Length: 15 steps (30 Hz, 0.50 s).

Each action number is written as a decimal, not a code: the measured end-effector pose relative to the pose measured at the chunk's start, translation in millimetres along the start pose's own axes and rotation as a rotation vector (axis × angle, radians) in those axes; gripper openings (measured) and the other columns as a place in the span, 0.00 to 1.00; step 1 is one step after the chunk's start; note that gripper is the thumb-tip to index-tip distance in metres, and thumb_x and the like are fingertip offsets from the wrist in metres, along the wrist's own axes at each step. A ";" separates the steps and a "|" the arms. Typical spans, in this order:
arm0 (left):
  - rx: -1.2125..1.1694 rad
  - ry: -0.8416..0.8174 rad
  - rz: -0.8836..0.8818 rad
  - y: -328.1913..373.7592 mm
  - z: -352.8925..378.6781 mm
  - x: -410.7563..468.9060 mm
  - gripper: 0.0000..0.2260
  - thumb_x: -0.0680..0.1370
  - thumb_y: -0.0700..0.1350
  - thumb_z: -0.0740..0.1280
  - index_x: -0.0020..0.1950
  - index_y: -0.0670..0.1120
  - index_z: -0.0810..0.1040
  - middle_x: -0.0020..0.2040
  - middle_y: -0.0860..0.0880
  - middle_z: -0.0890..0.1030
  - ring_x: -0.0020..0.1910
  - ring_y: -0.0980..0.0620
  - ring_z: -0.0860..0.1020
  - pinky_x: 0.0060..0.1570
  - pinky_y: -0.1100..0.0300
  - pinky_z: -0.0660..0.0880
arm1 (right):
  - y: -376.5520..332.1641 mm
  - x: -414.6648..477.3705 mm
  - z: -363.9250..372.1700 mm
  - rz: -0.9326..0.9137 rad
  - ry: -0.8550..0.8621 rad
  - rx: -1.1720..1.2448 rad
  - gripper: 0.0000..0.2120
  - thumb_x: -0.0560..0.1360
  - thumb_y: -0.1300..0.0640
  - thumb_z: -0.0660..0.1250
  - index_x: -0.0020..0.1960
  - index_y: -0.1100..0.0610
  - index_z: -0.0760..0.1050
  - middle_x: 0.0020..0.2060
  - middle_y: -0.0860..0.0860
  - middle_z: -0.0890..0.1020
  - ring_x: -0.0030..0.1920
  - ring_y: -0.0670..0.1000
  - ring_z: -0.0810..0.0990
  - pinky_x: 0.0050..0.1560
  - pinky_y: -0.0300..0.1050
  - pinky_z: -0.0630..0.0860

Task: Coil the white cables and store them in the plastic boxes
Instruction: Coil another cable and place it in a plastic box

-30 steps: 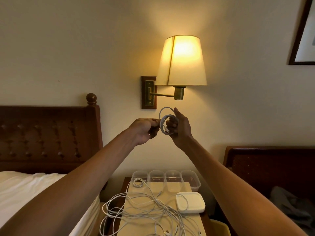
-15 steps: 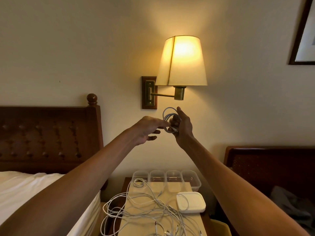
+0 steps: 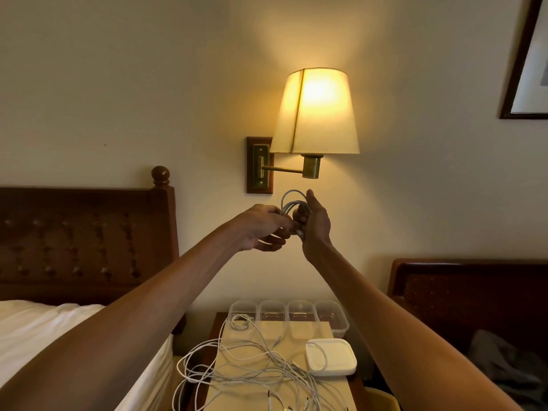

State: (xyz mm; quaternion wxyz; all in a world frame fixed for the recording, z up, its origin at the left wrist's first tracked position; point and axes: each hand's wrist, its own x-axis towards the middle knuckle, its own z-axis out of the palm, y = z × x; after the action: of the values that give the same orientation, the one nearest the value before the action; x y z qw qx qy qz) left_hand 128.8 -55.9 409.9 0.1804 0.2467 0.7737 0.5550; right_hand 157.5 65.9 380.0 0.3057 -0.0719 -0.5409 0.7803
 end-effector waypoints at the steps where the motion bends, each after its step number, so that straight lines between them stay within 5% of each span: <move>1: -0.003 0.002 -0.006 0.7 -0.4 0.1 0.12 0.76 0.42 0.72 0.58 0.43 0.77 0.45 0.43 0.84 0.42 0.47 0.82 0.43 0.56 0.81 | -0.2 -0.8 0.9 -0.001 0.001 -0.001 0.20 0.81 0.46 0.58 0.37 0.58 0.71 0.28 0.50 0.70 0.31 0.48 0.69 0.37 0.43 0.69; 9: -0.101 -0.028 -0.043 5.2 -1.8 -1.3 0.10 0.77 0.39 0.70 0.56 0.39 0.77 0.46 0.39 0.86 0.41 0.46 0.84 0.45 0.56 0.82 | 1.8 -2.4 1.9 -0.031 -0.033 -0.048 0.22 0.82 0.45 0.57 0.34 0.58 0.68 0.27 0.50 0.68 0.30 0.48 0.66 0.36 0.44 0.66; 15: -0.101 -0.116 -0.123 9.6 -15.1 -9.9 0.11 0.75 0.38 0.72 0.56 0.37 0.80 0.43 0.41 0.84 0.34 0.54 0.77 0.35 0.64 0.76 | 1.1 2.1 -9.4 -0.065 0.003 -0.144 0.22 0.83 0.47 0.55 0.35 0.58 0.68 0.28 0.51 0.68 0.31 0.48 0.66 0.36 0.44 0.67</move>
State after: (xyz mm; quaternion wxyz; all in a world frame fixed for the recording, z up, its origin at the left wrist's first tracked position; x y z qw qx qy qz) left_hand 130.2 -70.8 423.8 0.2709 0.2211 0.7467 0.5658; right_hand 159.6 74.4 375.7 0.3258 -0.0772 -0.5970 0.7290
